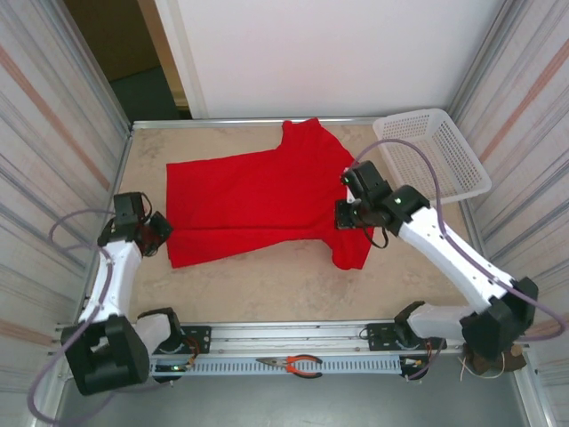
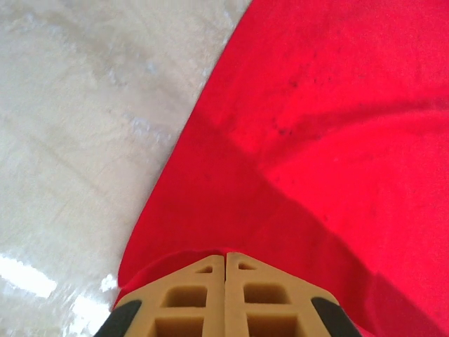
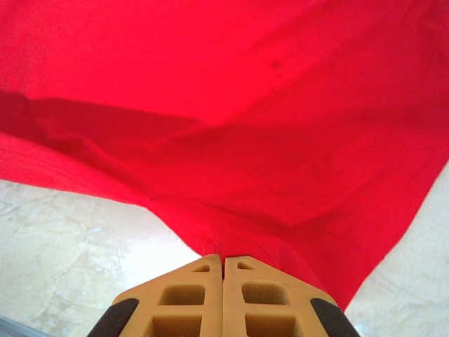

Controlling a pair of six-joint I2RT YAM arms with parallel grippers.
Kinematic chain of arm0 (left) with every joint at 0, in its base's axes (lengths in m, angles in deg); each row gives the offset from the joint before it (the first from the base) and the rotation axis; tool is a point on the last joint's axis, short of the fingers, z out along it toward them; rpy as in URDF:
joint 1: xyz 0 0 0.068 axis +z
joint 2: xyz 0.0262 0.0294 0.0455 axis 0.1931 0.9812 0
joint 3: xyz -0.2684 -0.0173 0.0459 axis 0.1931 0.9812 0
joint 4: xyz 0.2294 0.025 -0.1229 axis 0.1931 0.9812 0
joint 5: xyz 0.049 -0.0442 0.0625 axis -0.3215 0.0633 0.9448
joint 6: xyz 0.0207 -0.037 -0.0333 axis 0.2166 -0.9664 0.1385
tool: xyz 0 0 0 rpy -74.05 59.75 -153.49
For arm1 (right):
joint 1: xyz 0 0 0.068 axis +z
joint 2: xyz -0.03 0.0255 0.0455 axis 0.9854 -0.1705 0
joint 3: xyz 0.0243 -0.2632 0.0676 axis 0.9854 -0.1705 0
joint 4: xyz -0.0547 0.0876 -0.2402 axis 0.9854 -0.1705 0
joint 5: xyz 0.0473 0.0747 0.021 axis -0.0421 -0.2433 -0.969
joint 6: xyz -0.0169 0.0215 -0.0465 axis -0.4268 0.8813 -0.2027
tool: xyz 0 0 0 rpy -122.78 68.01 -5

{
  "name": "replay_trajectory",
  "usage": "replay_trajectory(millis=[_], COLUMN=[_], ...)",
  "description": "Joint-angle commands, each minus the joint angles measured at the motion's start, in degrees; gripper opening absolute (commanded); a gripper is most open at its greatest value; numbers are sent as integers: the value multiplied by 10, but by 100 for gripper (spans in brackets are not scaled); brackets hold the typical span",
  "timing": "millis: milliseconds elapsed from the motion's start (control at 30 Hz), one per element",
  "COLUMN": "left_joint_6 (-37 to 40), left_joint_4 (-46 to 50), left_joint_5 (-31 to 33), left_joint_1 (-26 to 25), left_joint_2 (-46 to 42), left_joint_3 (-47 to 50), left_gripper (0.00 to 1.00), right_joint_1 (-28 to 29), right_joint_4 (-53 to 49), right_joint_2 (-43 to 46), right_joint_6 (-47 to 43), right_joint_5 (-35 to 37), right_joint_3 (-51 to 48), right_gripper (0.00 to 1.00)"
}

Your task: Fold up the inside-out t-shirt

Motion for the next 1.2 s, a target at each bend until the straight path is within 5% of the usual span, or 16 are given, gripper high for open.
replay_trajectory(millis=[0, 533, 600, 667, 767, 967, 1167], left_joint_6=[7, 35, 36, 42, 50, 32, -25], left_joint_4=[-51, -69, -68, -61, -49, -61, -98], left_joint_5=[12, 19, 21, 14, -7, -40, -104], left_joint_1=[3, -7, -6, -4, 2, 2, -12], left_joint_2=[62, 286, 320, 346, 362, 275, 165], left_joint_3=[-54, -188, -210, -237, -262, -216, -96], left_gripper=[0, 0, 0, 14, 32, 45, 49], right_joint_1=[-19, -92, -96, -94, -85, -3, 69], right_joint_4=[-5, -35, -35, -17, 18, 60, 68], right_joint_2=[-68, -356, -377, -359, -286, -149, -165], right_joint_6=[-66, -126, -100, -81, -53, -8, -5], right_joint_5=[-15, -51, 14, 45, 47, 74, 152], right_joint_3=[46, 279, 304, 287, 201, 9, -43], right_gripper=[0, 0, 21, 37, 38, 44, 57])
